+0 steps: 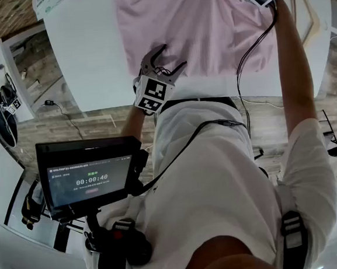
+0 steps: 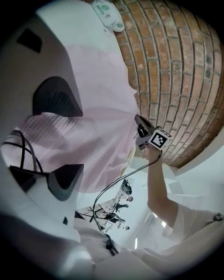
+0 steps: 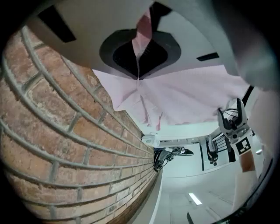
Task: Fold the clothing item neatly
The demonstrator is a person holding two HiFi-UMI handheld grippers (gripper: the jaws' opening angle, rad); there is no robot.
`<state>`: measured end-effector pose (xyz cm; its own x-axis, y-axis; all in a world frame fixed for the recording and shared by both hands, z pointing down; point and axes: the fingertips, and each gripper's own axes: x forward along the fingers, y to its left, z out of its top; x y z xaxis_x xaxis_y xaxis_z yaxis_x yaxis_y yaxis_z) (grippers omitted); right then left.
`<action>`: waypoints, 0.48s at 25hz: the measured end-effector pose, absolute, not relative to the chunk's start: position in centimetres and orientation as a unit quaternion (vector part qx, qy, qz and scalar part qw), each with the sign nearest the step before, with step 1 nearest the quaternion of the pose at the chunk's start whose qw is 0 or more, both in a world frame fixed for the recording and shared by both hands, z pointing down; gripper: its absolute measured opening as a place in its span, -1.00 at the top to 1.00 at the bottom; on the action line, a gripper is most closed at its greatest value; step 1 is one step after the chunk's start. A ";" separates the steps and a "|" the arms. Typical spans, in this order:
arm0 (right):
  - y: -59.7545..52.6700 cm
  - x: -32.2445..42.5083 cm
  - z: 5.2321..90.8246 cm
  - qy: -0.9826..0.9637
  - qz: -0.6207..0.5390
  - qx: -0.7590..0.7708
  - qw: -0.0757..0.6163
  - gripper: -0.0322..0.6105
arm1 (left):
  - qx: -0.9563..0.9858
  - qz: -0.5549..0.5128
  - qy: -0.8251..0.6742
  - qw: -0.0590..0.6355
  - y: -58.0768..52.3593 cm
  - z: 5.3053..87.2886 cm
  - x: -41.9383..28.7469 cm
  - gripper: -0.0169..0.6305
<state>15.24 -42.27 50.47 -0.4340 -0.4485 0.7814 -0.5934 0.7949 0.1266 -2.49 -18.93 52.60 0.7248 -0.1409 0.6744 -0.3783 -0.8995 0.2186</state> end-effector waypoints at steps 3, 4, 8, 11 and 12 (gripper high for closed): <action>-41.8 15.1 52.5 -0.834 0.078 0.306 0.452 0.87 | 0.909 0.350 -0.141 0.175 -18.8 53.4 -2.7 -0.11; -41.4 15.3 52.4 -0.833 0.079 0.308 0.452 0.84 | 0.909 0.350 -0.141 0.175 -18.7 53.6 -2.7 -0.11; -39.4 18.9 47.4 -0.843 0.115 0.354 0.388 0.42 | 0.919 0.317 -0.166 0.162 -19.7 51.2 -2.7 -0.11; -36.0 25.0 45.9 -0.828 0.144 0.384 0.383 0.42 | 0.926 0.270 -0.201 0.170 -21.9 48.5 -2.7 -0.11; -34.7 26.8 46.6 -0.818 0.157 0.384 0.398 0.42 | 0.926 0.260 -0.209 0.176 -22.6 48.2 -2.8 -0.11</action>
